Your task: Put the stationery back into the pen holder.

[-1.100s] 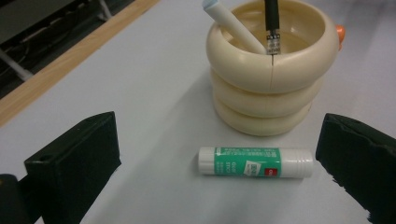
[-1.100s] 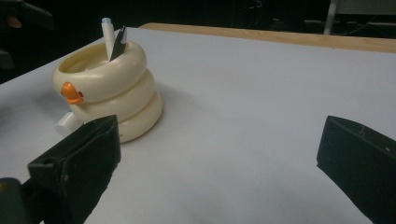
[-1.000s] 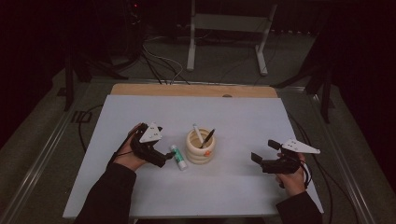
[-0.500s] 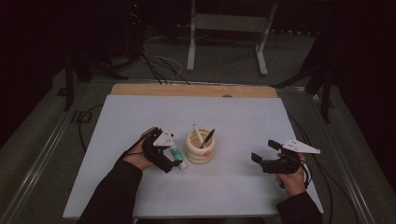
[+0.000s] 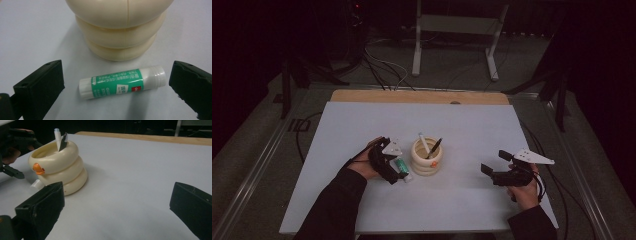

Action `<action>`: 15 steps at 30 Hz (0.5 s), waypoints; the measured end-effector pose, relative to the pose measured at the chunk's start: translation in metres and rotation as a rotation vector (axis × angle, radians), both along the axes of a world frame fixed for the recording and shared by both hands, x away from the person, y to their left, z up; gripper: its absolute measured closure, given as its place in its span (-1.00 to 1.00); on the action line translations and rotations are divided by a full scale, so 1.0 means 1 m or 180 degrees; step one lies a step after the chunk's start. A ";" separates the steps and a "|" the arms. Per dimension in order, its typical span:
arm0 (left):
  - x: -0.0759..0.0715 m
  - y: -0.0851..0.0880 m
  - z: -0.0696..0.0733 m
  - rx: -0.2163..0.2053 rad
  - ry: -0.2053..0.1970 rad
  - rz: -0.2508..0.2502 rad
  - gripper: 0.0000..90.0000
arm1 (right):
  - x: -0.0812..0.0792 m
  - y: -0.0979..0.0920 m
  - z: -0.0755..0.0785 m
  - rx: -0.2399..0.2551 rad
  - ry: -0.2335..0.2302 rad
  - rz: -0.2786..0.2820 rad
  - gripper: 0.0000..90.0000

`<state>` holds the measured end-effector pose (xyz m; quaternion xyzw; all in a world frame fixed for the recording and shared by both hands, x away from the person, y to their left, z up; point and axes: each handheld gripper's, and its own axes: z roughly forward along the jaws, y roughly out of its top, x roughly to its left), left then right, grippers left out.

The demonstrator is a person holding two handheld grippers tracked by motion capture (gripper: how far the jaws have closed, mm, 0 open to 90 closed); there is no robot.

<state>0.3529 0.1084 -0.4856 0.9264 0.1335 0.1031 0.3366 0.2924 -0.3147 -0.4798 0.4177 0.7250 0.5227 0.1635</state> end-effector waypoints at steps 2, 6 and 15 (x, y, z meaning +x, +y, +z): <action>0.001 -0.002 -0.002 0.0026 0.0029 -0.0020 -1.00 | 0.000 0.000 0.000 0.0005 0.0001 0.0003 -1.00; 0.004 -0.008 -0.006 0.0132 0.0076 -0.0099 -1.00 | 0.000 0.000 0.000 -0.0002 0.0008 0.0011 -1.00; 0.006 -0.016 -0.007 0.0359 0.0162 -0.0204 -0.91 | 0.000 0.001 -0.001 0.0003 0.0022 0.0032 -1.00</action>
